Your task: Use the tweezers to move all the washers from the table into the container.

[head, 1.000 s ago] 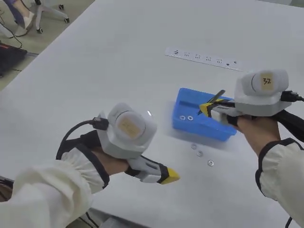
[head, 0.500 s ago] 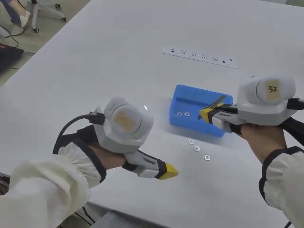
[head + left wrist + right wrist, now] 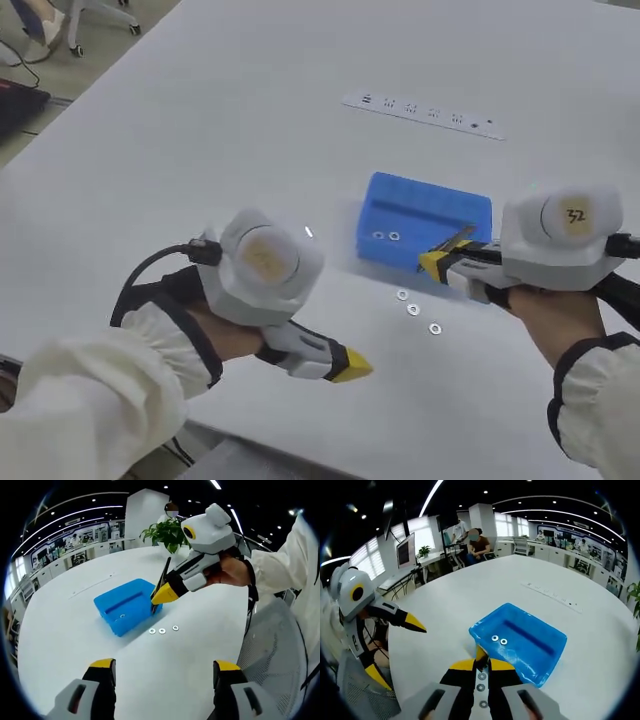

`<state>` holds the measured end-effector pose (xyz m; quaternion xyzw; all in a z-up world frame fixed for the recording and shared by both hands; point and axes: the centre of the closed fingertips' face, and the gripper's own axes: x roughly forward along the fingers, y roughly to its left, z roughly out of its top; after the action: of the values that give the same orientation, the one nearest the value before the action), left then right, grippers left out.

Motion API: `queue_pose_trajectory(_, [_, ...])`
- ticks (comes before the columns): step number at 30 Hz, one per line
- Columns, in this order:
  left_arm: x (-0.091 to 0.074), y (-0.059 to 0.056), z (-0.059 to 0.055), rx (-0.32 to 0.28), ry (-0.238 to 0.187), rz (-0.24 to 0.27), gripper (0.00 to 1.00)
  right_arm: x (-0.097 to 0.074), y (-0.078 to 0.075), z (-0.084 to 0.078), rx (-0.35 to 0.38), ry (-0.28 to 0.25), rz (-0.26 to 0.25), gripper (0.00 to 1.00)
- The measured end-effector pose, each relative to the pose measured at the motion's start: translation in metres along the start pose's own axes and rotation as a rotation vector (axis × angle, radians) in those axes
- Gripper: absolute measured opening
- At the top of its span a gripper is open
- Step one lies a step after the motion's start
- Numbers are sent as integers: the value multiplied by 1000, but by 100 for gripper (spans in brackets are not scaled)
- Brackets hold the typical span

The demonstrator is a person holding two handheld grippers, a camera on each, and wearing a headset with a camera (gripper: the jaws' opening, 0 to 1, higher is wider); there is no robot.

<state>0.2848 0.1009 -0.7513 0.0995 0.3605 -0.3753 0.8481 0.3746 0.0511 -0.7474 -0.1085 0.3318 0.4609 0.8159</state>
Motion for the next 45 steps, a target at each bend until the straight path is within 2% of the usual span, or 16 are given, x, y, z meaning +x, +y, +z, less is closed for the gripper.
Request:
queue_pose_trajectory(6, [3,0,-2,-11,4,-8,81,12,3,-16,-12,54,21,5])
queue_pose_trajectory(13, [6,-2,-6,-29,6,-19,80,20,3,-21,-7,73,32,5])
queue_pose_trajectory(18, [8,-3,-2,-30,-2,-24,80,26,4,-30,-4,101,38,5])
queue_pose_trajectory(30, [10,-1,-4,-36,-1,-28,80,25,5,-31,-5,93,33,5])
queue_pose_trajectory(45, [8,0,-6,-40,-4,-22,79,26,5,-33,19,112,39,5])
